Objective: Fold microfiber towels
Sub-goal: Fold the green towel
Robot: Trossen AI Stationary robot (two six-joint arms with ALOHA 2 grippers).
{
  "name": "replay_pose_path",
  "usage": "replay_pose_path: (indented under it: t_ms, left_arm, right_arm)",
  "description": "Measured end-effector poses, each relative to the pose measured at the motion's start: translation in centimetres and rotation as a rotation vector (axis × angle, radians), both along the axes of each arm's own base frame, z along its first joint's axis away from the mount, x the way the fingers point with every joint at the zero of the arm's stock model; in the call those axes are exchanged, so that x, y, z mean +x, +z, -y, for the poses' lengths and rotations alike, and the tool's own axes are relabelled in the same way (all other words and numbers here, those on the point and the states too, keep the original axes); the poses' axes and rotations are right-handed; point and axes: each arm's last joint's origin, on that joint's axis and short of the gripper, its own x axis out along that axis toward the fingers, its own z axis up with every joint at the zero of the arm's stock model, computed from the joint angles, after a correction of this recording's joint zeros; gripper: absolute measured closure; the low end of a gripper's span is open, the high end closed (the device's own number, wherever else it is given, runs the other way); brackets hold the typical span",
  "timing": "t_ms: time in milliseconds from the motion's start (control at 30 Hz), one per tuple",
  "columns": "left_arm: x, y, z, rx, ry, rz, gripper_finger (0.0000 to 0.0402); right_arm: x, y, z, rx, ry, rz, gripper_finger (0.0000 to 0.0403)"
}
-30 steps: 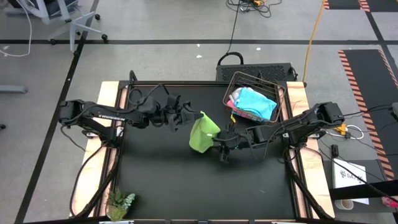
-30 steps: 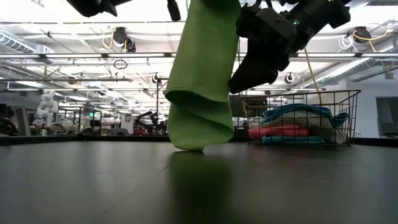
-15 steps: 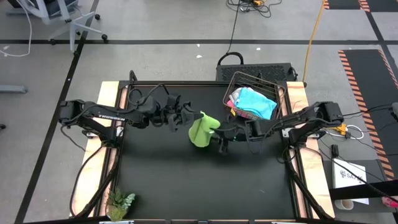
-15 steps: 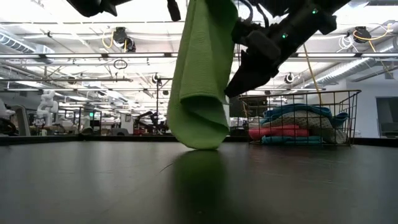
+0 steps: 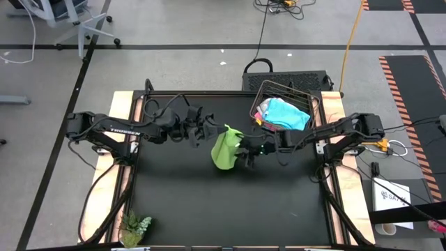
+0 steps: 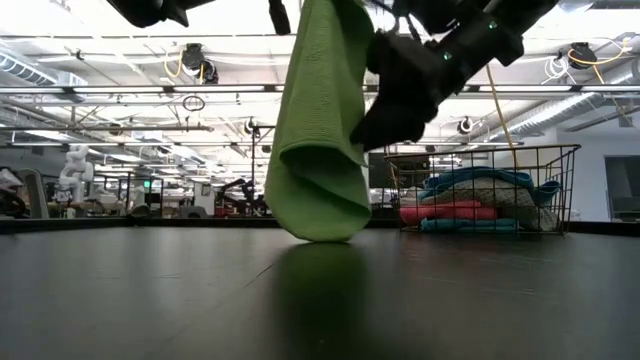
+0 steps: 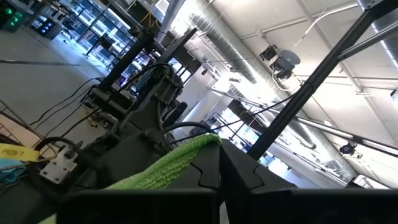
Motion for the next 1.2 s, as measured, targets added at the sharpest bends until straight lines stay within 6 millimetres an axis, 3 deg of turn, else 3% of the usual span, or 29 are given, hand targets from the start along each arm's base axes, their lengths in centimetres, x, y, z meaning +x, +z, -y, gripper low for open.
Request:
replay_pose_path:
  t_ms: [267, 400, 800, 1033, 1200]
  left_arm:
    - [0.0, 0.0, 0.0, 0.004, 0.003, -0.003, 0.0399]
    - [0.0, 0.0, 0.0, 0.005, 0.004, -0.003, 0.0394]
    - [0.0, -0.1, 0.0, 0.005, 0.013, -0.012, 0.0399]
    - [0.0, -0.1, 0.0, 0.005, 0.014, -0.012, 0.0393]
    - [0.0, -0.1, 0.0, 0.009, 0.016, -0.011, 0.0397]
  right_arm:
    - [0.8, 1.1, -1.7, 0.075, 0.088, 0.144, 0.0218]
    - [0.7, 1.1, -2.5, 0.106, 0.095, 0.136, 0.0219]
    - [0.3, 1.1, -5.2, 0.199, 0.109, 0.125, 0.0286]
    - [0.9, 2.0, -4.8, 0.160, 0.042, 0.250, 0.0306]
    - [1.1, 1.9, -4.0, 0.142, 0.003, 0.255, 0.0354]
